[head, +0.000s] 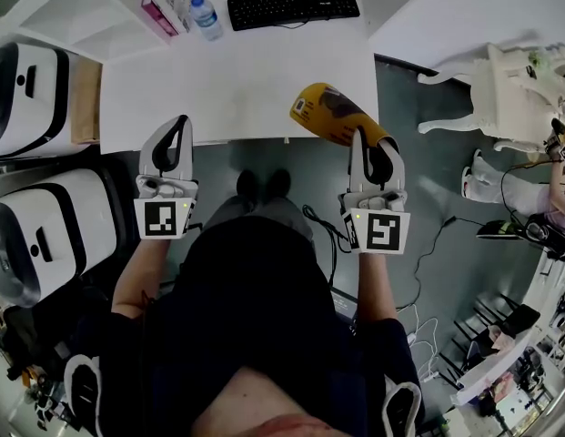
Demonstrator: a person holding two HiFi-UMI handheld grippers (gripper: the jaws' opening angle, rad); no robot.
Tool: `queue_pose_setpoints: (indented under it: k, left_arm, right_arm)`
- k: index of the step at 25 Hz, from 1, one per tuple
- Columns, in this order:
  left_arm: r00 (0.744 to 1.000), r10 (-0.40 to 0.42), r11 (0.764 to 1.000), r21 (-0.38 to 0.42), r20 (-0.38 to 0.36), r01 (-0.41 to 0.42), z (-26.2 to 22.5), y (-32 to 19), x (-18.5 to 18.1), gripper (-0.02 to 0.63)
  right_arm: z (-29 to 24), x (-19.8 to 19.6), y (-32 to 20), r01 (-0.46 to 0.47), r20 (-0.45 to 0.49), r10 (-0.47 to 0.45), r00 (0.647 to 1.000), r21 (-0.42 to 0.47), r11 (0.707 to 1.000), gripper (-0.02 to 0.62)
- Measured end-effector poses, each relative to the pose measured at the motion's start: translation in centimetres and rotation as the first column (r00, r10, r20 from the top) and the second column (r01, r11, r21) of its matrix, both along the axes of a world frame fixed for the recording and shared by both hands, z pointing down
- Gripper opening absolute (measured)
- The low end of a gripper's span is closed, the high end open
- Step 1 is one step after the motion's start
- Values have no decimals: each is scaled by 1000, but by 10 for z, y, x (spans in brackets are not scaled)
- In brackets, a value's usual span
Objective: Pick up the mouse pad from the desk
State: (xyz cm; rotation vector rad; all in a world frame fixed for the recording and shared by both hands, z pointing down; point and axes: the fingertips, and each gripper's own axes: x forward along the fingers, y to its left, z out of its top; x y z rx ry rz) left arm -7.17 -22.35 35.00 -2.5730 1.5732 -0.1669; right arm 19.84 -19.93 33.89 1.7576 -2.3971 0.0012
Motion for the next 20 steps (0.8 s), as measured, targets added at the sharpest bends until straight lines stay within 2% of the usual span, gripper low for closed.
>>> queue_pose_setpoints:
  k: [6,10,14,20]
  left_arm:
    - [999,16,1000,10,28,-16,0,1,0,1]
    - [1000,7,1000,8,-3,-7,-5,2,1,2]
    - [999,19,1000,6,49,-19,0,5,-2,2]
    - [999,25,1000,-5,47,-24,1,9,0,2]
  right_arm:
    - [-1,6,17,-33,-3,33,999,-10,999,20]
    - [-1,9,25,-47,-3,47,999,-16,999,19]
    - [1,7,31,-51,-7,51,999,-23,998,20]
    - [4,9,33,-57,-9,56,998,-33,998,20]
